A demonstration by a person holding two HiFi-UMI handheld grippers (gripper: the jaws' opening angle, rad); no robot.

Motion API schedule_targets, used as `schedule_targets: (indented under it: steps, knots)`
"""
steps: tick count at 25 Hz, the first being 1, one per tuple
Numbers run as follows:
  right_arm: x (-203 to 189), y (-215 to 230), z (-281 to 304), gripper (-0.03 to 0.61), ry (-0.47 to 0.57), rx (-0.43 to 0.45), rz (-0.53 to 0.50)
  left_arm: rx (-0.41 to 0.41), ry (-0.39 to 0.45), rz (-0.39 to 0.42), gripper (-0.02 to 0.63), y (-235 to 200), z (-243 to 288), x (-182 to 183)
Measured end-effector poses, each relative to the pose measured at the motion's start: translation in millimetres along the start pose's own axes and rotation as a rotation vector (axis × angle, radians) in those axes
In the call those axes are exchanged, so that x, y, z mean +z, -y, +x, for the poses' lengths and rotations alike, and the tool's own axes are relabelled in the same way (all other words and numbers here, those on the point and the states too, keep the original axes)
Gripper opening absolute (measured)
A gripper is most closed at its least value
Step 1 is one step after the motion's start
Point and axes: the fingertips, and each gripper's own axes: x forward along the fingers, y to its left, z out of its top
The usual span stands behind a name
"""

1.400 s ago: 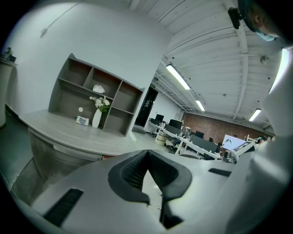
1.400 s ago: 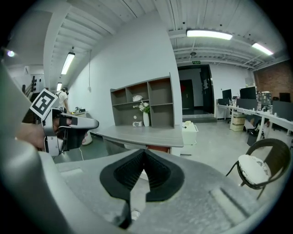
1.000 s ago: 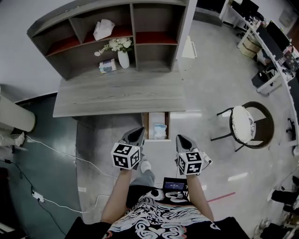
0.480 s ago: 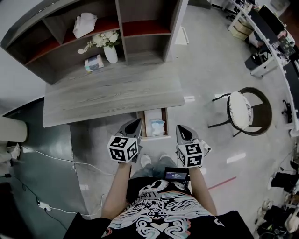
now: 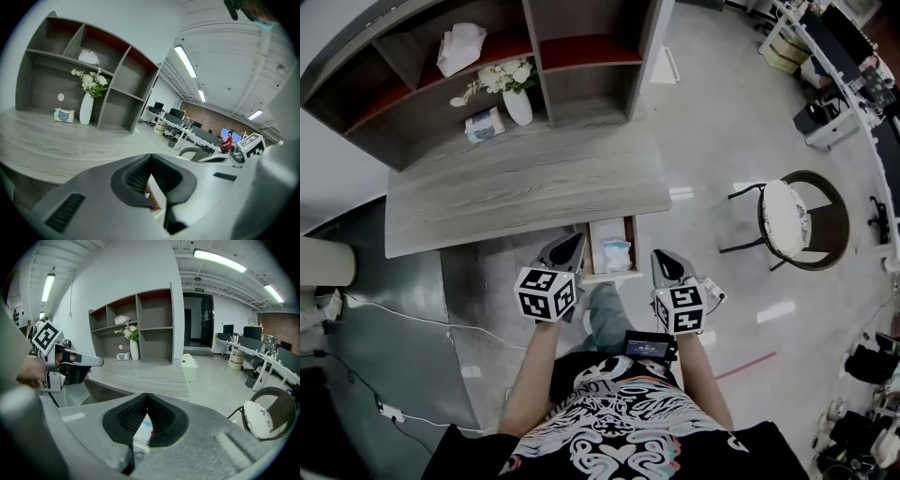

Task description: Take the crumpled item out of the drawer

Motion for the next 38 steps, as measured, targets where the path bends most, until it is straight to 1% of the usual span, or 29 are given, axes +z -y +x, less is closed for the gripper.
schedule_targets:
  steps: [7, 12, 14, 17, 19, 26, 31, 35, 38]
  knots:
    - [0.6, -4.8, 14.3, 0.006, 0.013, 0.062, -0.015, 0.024, -0.024, 0.000, 0.000, -12.3, 6.6, -7.6]
    - [-8.1, -4.3, 22.6, 0.006, -0.008, 0.077, -0.011, 0.041, -0.043, -0.016, 0.000, -18.0, 8.2, -19.3]
    - [-13.8, -2.9, 24.7, 0.006, -0.034, 0.076, -0.030, 0.038, -0.055, -0.019, 0.000, -18.4, 11.3, -23.3]
    - [-24.7, -1.4, 29.8, 0.006, -0.092, 0.081, -0.100, 0.016, -0.092, -0.033, 0.000, -18.3, 18.8, -33.8]
    - [-30.7, -1.9, 34.5, 0.006, -0.117, 0.094, -0.122, 0.014, -0.112, -0.041, 0.000, -20.9, 23.0, -40.8]
    - [-46.3, -2.0, 42.1, 0.006, -0.182, 0.129, -0.132, 0.023, -0.181, -0.030, 0.000, -23.9, 35.2, -62.6]
    - [-56.2, -1.9, 56.0, 0.006, -0.222, 0.156, -0.133, 0.028, -0.210, -0.056, 0.000, -29.1, 45.4, -79.3]
    - [-69.6, -1.7, 63.8, 0.006, -0.272, 0.180, -0.147, 0.027, -0.266, -0.041, 0.000, -27.1, 55.0, -98.8]
    - [-76.7, -4.1, 70.8, 0.006, -0.297, 0.203, -0.153, 0.027, -0.290, -0.042, 0.000, -28.3, 59.9, -109.7]
